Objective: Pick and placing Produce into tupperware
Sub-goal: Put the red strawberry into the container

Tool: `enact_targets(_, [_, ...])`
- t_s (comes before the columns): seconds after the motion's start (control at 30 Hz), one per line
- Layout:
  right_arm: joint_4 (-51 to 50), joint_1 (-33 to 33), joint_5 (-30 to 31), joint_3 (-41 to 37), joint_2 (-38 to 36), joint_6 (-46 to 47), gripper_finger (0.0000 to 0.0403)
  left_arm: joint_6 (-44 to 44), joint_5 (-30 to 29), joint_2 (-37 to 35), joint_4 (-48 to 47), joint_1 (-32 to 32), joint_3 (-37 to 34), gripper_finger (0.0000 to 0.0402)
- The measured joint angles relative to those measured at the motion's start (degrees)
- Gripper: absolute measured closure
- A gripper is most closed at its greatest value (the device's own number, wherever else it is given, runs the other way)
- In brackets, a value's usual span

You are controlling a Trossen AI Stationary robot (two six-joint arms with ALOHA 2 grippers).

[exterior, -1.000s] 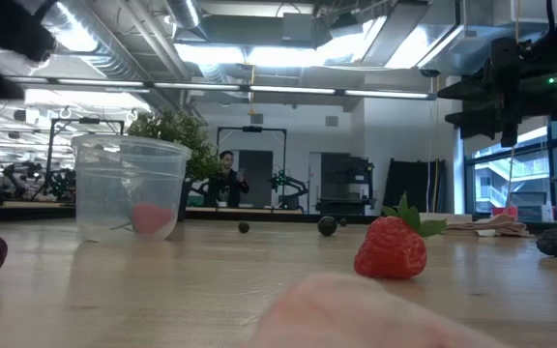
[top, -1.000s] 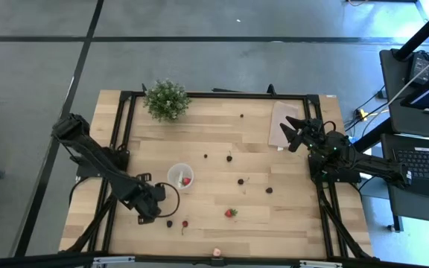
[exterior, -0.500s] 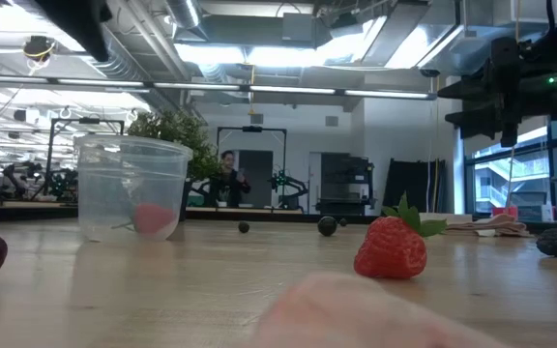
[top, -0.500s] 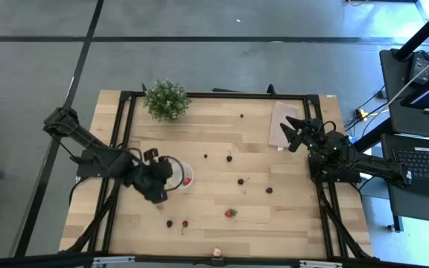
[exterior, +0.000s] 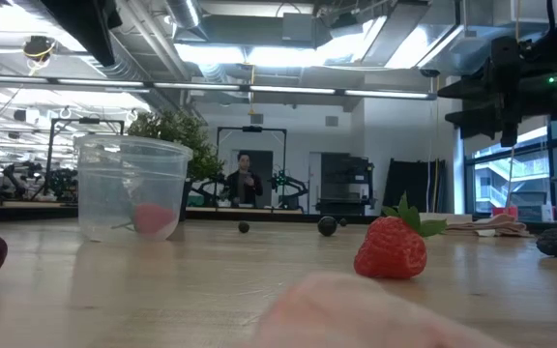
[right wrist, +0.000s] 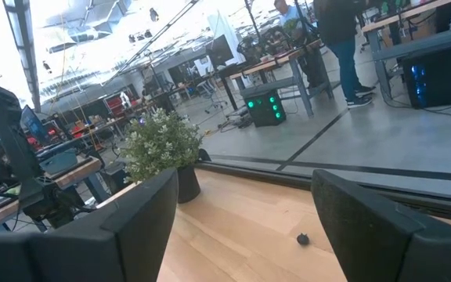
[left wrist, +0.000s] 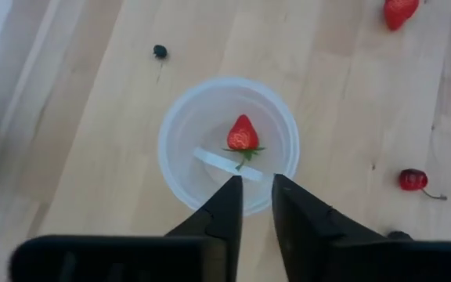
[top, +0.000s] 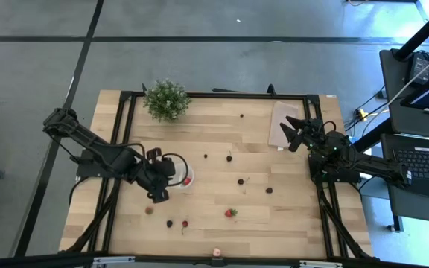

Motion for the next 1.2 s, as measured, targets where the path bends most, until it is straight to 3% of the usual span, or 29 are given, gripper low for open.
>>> enact_targets(0.27, [-0.01,-0.01,0.0,-0.01,-0.01,-0.12,0.0108,0.0,2.89,0.0,-0.67,0.0,0.0,0.0216])
enact_targets(0.47, [-0.01,-0.01,0.0,0.0,-0.01,-0.14,0.0108,-6.88,11.66,0.0,-0.67,-0.02,0.0,0.0146])
enact_targets(0.6, [-0.01,-0.01,0.0,0.0,-0.01,-0.3,0.0108,-10.84,17.89,0.0,-0.67,-0.9,0.0,0.0135])
enact_targets(0.8, [-0.03,0.01,0.0,-0.02,-0.01,-0.3,0.0108,-18.31,19.4,0.0,-0.99,-3.59,0.0,0.0137])
enact_targets(1.0, [-0.03,-0.01,-0.01,0.0,-0.01,-0.3,0.0108,-45.05,26.4,2.03,-10.38,-3.61,0.09,0.0142])
enact_targets(1.1, [-0.03,-0.01,-0.02,0.0,-0.01,0.04,0.0108,-50.1,30.19,3.5,-11.18,-3.69,0.09,0.0142])
enact_targets(1.2, [-0.06,0.0,0.0,0.0,0.0,1.26,0.0108,-50.93,30.05,5.34,-9.92,-3.65,0.09,0.0142])
